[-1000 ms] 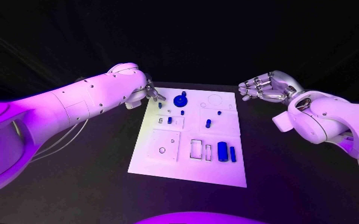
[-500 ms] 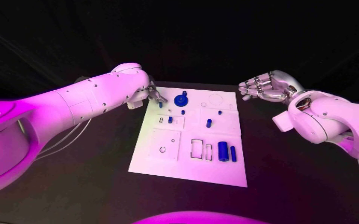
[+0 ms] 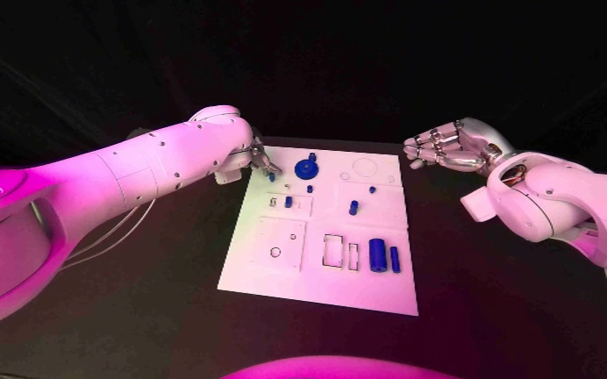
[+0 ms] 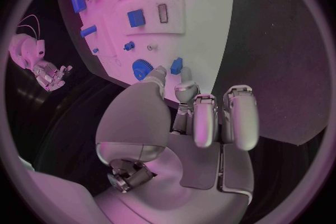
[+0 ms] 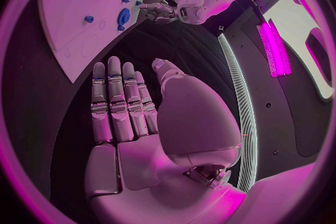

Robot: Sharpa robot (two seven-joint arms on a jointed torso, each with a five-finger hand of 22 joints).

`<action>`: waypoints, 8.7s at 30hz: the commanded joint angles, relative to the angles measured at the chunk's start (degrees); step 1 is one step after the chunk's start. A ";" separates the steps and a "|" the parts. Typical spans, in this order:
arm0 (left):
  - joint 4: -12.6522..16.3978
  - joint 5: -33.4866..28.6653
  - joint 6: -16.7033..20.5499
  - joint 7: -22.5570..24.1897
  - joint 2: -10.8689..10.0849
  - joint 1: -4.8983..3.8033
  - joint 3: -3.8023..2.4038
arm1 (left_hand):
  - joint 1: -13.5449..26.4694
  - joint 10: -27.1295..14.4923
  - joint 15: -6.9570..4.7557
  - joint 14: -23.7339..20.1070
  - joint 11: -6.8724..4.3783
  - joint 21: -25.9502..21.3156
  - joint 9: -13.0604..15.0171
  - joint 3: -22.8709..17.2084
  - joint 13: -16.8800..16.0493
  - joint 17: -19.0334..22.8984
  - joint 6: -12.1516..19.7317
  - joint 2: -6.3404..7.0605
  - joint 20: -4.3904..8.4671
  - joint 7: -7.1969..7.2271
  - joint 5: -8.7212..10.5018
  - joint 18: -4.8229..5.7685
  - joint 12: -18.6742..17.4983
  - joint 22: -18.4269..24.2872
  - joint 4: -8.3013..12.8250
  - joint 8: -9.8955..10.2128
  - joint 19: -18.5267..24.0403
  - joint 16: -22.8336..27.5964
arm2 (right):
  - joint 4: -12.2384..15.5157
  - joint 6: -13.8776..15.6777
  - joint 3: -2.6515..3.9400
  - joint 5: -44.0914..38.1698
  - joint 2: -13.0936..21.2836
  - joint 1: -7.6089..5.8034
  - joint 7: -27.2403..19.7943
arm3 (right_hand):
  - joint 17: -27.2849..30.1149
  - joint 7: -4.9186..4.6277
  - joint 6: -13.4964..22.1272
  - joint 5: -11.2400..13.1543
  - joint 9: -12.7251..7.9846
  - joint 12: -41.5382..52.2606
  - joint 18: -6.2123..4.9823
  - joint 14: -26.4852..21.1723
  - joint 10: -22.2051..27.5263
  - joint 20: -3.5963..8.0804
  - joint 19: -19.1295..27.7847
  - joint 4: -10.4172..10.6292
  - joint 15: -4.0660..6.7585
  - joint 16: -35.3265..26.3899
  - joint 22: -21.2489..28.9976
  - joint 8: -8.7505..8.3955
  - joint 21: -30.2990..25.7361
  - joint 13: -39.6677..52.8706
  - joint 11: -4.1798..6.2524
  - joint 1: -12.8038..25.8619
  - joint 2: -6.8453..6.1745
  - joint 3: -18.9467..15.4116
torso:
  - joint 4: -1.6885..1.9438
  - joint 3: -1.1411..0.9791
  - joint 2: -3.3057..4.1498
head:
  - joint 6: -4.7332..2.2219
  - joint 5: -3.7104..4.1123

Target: Assemble the parts on the task board

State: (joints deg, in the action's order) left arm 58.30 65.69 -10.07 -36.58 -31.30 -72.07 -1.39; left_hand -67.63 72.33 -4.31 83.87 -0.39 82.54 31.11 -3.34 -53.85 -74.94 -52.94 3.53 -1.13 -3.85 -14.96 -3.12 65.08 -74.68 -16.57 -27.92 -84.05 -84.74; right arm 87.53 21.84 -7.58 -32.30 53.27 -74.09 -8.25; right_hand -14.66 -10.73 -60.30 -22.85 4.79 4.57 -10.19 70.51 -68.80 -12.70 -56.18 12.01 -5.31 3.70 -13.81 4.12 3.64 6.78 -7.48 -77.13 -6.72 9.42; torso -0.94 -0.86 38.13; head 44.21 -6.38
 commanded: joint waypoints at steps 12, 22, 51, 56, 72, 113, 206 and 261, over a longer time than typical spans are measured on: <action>-0.15 -1.18 -0.79 0.34 0.20 -0.02 -0.01 | -5.87 0.33 0.04 4.26 -0.25 0.17 -1.51 -1.09 0.25 -8.52 -0.75 -3.87 -0.08 0.18 -0.33 0.01 0.31 -0.27 1.12 0.88 -0.07 0.28 | -0.10 -0.75 0.01 -0.16 -0.14 0.07 -0.33 | 0.08 -0.15 0.09 -0.24 -0.06 0.33 -0.45 -0.33 0.33 -0.03 0.40 0.13 -0.09 -0.09 0.12 -0.04 0.08 -0.10 0.09 0.23 0.22 0.16 | -0.04 0.01 0.03 | 0.17 0.02; -0.45 -2.45 -1.40 1.14 0.30 -0.02 0.00 | -11.53 0.09 0.00 4.25 -0.29 0.31 -2.70 -5.48 0.59 -8.50 -0.35 -5.86 -0.08 0.16 -0.57 0.08 0.02 -0.64 3.00 1.42 -0.13 0.32 | -0.12 -0.79 0.01 -0.16 -0.18 0.09 -0.35 | 0.11 -0.14 0.09 -0.29 -0.06 0.34 -0.46 -0.33 0.34 -0.03 0.41 0.12 -0.09 -0.08 0.18 -0.04 0.09 -0.11 0.09 0.20 0.28 0.19 | -0.01 0.00 -0.03 | 0.39 -0.03; 17.19 -10.50 10.21 4.62 -11.04 0.20 0.10 | -5.39 3.44 -0.52 4.31 -0.95 0.78 -1.29 -40.07 -1.37 -8.71 -1.60 5.42 0.23 0.66 -0.35 0.24 1.57 -1.82 11.56 -4.59 -0.58 0.20 | 0.12 -0.66 0.01 0.01 0.30 0.10 -0.28 | 0.15 -0.14 0.08 -0.46 -0.06 0.37 -0.46 -0.33 0.33 -0.03 0.41 0.12 -0.08 -0.06 0.28 -0.02 0.11 -0.12 0.10 0.18 0.38 0.23 | 0.33 -0.05 -0.19 | 0.15 -0.24; 20.52 -6.87 11.48 5.19 -12.55 0.85 0.38 | -4.73 3.83 -0.63 4.31 -1.07 0.92 -1.13 -41.01 -1.82 -8.71 -1.83 5.90 0.32 0.81 -0.30 0.30 1.85 -2.11 11.88 -4.95 -0.70 0.19 | 0.14 -0.71 0.01 0.05 0.32 0.10 -0.30 | 0.15 -0.14 0.08 -0.46 -0.06 0.37 -0.46 -0.33 0.33 -0.03 0.41 0.12 -0.08 -0.06 0.28 -0.02 0.11 -0.12 0.10 0.18 0.38 0.23 | 0.27 -0.05 -0.22 | 0.26 -0.24; 23.05 1.52 9.99 3.89 -13.30 2.63 1.20 | -3.17 4.27 -0.96 4.32 -1.46 1.19 -0.69 -43.16 -1.09 -8.75 -2.40 7.07 0.49 1.23 -0.74 0.41 1.28 -2.68 12.50 -5.85 -0.95 0.18 | 0.07 -0.69 0.01 0.08 0.25 0.16 -0.39 | 0.15 -0.14 0.08 -0.46 -0.06 0.37 -0.46 -0.33 0.33 -0.03 0.41 0.12 -0.08 -0.06 0.28 -0.02 0.11 -0.12 0.10 0.18 0.38 0.23 | 0.24 -0.06 -0.19 | 0.44 -0.29; 21.57 4.19 5.58 1.10 -11.86 4.10 1.46 | -1.89 4.80 -1.20 4.34 -1.76 1.36 -0.10 -44.60 -0.66 -8.78 -2.73 7.84 0.62 1.56 -1.09 0.48 0.93 -3.02 12.97 -6.70 -1.09 0.16 | 0.05 -0.80 0.01 0.09 0.27 0.20 -0.46 | 0.21 -0.15 0.09 -0.65 -0.06 0.41 -0.47 -0.33 0.35 -0.04 0.41 0.15 -0.08 -0.04 0.42 -0.02 0.14 -0.13 0.09 0.24 0.45 0.23 | 0.15 -0.07 -0.22 | 1.15 -0.46; 22.26 0.62 10.67 2.26 -12.29 5.95 1.56 | -0.76 5.92 -2.12 4.36 -2.80 1.13 1.82 -42.98 -2.37 -8.78 -2.58 9.04 1.62 2.74 -0.55 0.48 1.46 -3.01 13.18 -9.63 -1.15 0.21 | 0.06 -0.83 0.01 0.45 0.52 0.45 -0.65 | 0.41 -0.21 0.16 -1.25 -0.07 0.50 -0.46 -0.38 0.44 -0.07 0.41 0.55 -0.13 -0.04 0.85 -0.03 0.19 -0.19 0.03 0.79 0.80 0.14 | 0.19 -0.10 -0.23 | 1.52 -0.01; 26.15 4.53 29.29 8.37 -16.15 10.01 1.52 | -1.37 6.56 -2.00 4.39 -2.69 1.49 1.98 -43.87 -3.42 -8.87 -2.76 8.92 1.61 2.61 -0.44 0.61 2.25 -3.70 13.78 -9.99 -1.43 0.14 | 0.37 -0.56 0.01 0.73 1.03 0.45 -1.01 | 0.48 -0.21 0.19 -1.42 -0.07 0.54 -0.46 -0.40 0.47 -0.09 0.41 0.68 -0.14 -0.04 1.00 -0.03 0.20 -0.20 0.02 0.97 0.90 0.09 | 0.16 -0.11 -0.18 | 1.45 -0.30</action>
State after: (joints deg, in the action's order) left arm 84.45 69.10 20.54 -27.99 -47.59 -62.14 0.15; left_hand -66.26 78.59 -6.35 83.87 -3.13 83.65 32.89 -43.40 -57.22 -74.93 -54.75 14.55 0.11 -1.83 -15.22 -3.11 67.22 -74.94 -6.23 -37.51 -84.05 -84.74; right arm 87.80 21.69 -7.58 -31.53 54.29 -73.67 -8.64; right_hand -14.23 -10.73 -60.30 -23.96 4.79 4.80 -10.19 70.51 -68.79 -12.70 -56.18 12.33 -5.31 3.70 -12.87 4.12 3.64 6.63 -7.48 -76.37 -5.95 9.41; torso -0.81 -0.95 38.00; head 45.55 -6.72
